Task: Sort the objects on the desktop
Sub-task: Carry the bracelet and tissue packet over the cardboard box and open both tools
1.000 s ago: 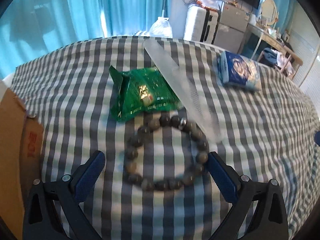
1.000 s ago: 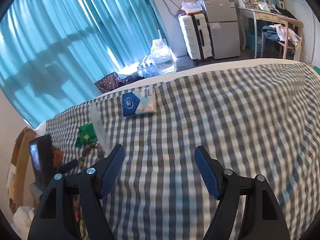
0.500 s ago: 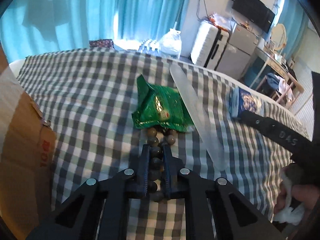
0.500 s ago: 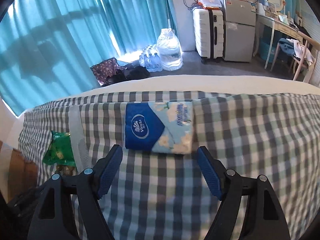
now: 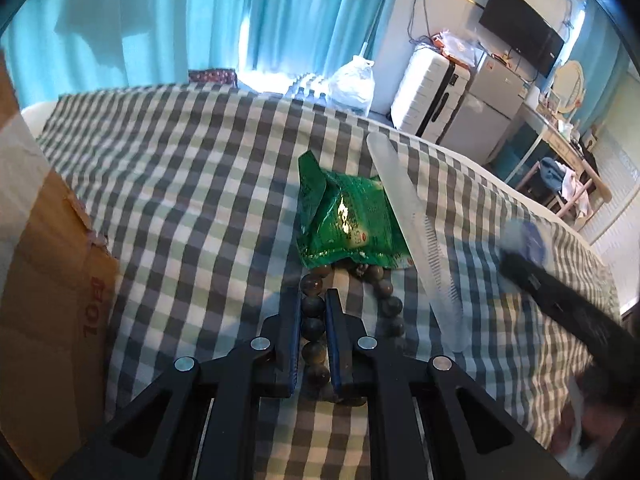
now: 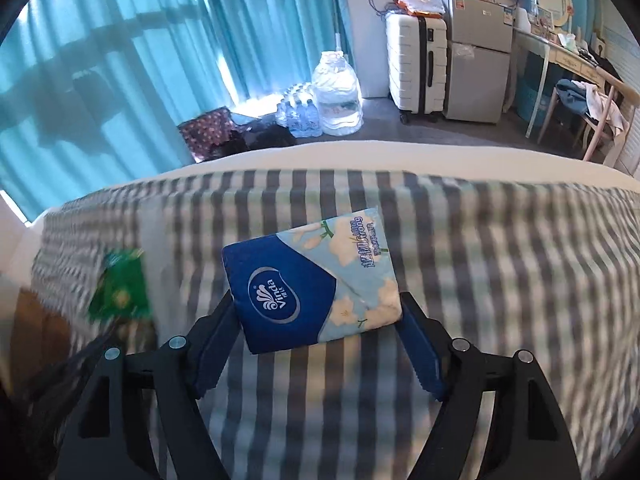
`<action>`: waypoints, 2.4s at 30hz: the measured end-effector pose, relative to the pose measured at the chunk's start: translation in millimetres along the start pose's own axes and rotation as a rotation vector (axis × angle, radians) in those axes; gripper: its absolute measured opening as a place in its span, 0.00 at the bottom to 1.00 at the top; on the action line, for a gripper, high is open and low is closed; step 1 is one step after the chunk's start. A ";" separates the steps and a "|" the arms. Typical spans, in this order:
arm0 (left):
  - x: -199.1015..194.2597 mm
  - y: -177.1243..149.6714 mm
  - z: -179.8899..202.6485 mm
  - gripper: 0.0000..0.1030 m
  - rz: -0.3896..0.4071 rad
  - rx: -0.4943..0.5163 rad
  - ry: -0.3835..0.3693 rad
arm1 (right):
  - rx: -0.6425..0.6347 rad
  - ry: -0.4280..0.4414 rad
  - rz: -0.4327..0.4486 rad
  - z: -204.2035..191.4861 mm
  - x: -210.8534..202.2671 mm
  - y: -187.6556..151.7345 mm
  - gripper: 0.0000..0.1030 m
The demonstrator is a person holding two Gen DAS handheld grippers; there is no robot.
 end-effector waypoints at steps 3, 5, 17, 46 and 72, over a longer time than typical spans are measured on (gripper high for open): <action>9.4 -4.4 6.3 0.11 -0.043 0.027 -0.022 | 0.014 0.017 0.004 6.1 -32.6 -25.1 0.74; 17.1 -7.6 9.1 0.13 -0.034 0.081 -0.017 | 0.025 0.010 -0.010 11.4 -45.7 -36.4 0.74; -69.9 -31.2 30.7 0.11 0.001 0.140 -0.019 | 0.031 0.018 0.059 8.3 -146.5 -62.3 0.74; -336.4 25.7 8.6 0.11 0.343 0.151 -0.070 | -0.172 0.173 0.234 -145.3 -317.8 -84.6 0.74; -273.3 99.0 -205.5 0.11 0.272 -0.009 0.126 | -0.382 0.394 0.014 -329.9 -174.0 -77.6 0.74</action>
Point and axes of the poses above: each gripper's, at about its wrist camera, not at the fingertips, and x roughly the way its jaws point, z to its right, y to its top, the point moved 6 cm from there along x, roughly the way its jaws point, and after that the axes turned 4 degrees about y, right-handed, at the moved point
